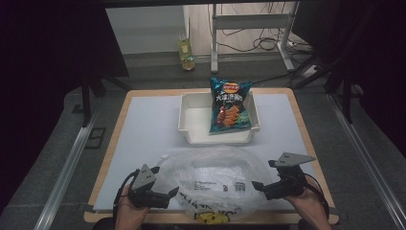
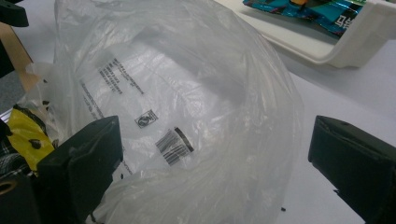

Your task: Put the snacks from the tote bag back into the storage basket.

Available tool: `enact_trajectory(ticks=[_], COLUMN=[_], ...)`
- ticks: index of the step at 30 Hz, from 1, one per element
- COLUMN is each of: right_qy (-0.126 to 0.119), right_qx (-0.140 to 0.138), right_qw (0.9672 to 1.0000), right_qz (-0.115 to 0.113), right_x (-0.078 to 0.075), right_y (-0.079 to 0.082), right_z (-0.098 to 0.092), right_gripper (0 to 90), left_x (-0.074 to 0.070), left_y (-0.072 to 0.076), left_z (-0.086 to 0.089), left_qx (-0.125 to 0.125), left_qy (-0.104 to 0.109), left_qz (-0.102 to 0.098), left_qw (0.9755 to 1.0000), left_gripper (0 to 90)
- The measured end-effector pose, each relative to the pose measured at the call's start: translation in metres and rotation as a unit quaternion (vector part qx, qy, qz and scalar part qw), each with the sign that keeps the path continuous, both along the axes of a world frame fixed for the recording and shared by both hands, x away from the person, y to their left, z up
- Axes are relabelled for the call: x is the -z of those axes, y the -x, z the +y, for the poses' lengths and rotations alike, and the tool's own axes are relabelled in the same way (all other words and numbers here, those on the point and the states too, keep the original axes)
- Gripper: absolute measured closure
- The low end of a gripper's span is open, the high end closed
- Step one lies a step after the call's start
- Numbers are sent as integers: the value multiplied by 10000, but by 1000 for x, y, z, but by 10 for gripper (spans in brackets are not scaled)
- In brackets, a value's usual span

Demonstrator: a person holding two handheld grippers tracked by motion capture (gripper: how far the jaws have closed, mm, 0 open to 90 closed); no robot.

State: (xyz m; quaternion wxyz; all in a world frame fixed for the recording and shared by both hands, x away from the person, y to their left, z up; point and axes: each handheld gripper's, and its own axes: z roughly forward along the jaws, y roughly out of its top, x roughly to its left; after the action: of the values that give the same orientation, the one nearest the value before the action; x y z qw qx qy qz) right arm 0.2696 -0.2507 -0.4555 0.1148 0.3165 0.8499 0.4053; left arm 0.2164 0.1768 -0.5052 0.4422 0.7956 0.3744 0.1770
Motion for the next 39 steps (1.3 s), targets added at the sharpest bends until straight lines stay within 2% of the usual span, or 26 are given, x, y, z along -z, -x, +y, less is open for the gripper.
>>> enact_trajectory(ticks=[10,17,26,34,39], right_qy=[-7,-59,-94,113,196], right_qx=[53,120,165,236,265], right_qw=[10000,9999,9998,9996,9995], right_qz=[-77,-70,-72,-76,11], right_x=[5,10,15,25,33], right_y=[7,11,16,19,18], right_z=[-7,-13,-20,-26,-30], right_gripper=[31,29,25,25,25], left_x=[3,5,9,12,16], left_y=[7,10,14,16,15], left_z=[5,9,14,18,20], left_qx=[-66,-112,-146,-255,-319], left_qy=[-78,-46,-110,-194,-264], left_qz=[4,52,136,257,430], left_qw=[9999,9999,9997,9992,9982], left_gripper=[27,23,14,13,14])
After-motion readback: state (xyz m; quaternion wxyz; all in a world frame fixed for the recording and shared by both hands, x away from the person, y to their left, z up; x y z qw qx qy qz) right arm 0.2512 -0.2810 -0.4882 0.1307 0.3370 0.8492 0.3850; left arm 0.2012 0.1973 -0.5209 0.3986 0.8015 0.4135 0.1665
